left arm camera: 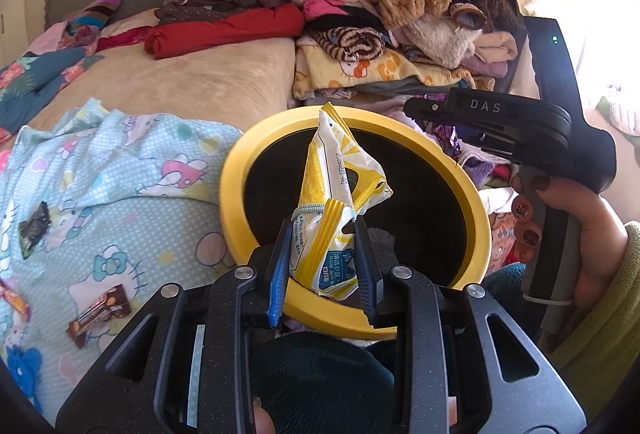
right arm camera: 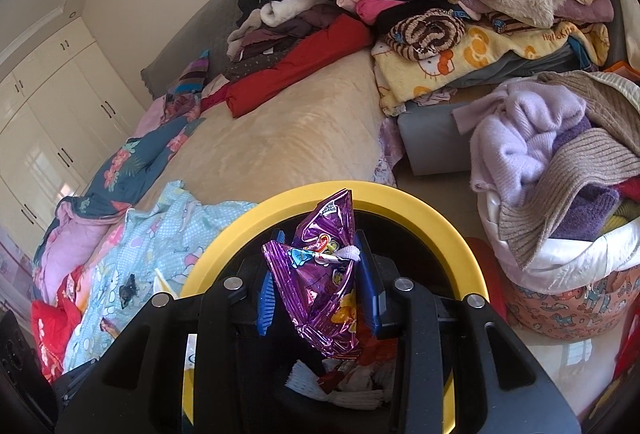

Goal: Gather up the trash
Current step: 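Lift both held wrappers and carry them over the yellow-rimmed bin, then open the left tool over the bin while the right tool releases the purple wrapper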

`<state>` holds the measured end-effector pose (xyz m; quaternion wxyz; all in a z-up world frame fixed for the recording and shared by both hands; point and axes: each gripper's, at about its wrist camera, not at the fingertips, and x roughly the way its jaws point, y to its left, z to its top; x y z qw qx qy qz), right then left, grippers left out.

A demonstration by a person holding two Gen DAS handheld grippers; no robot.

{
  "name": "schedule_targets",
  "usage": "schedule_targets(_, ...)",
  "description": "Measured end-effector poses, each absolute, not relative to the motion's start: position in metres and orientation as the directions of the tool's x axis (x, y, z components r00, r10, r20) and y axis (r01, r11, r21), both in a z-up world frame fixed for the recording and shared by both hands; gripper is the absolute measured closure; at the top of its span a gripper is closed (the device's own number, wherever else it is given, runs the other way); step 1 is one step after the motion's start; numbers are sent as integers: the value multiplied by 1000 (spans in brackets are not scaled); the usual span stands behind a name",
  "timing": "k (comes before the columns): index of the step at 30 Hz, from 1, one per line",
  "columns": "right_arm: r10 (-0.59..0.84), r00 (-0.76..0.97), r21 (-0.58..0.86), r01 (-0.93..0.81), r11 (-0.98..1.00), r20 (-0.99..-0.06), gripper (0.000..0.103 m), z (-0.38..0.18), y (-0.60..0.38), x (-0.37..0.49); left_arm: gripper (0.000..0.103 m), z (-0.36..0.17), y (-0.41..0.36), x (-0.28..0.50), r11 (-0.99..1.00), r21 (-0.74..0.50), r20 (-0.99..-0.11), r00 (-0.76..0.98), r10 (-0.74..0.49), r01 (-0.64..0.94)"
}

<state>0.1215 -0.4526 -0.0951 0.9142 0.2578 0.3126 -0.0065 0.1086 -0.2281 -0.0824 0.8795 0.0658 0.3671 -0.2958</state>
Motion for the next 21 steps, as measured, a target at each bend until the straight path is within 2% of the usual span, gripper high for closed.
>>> schedule_targets(10,161,792,478,180,859,-588,68,-105,-461,125,80,-92,-247,126,807,-101,-705,531,-471,581)
schedule_targets(13,160,794,482,183,857,-587,57,-106,-462,126,76,-92,-242,128,822,-106,-698,547,-462,559)
schedule_targets(14,161,795,486,184,855,-585,54,-106,-463,126,68,-92,-240,129,829,-112,-697,551,-459,548)
schedule_targets(15,161,798,488,183,853,-581,50,-106,-463,126,51,-91,-236,129,839,-114,-695,561,-450,533)
schedule_targets(16,160,799,486,181,855,-580,50,-105,-464,126,43,-90,-230,128,850,-118,-687,576,-443,513)
schedule_targets(19,150,798,463,176,869,-583,40,-103,-459,127,24,-84,-217,125,857,-153,-658,596,-460,493)
schedule_targets(20,147,799,455,172,874,-584,39,-102,-456,127,11,-81,-212,123,863,-162,-645,610,-460,479)
schedule_targets(21,146,798,446,166,879,-585,39,-101,-453,128,10,-79,-207,122,869,-167,-633,625,-457,466)
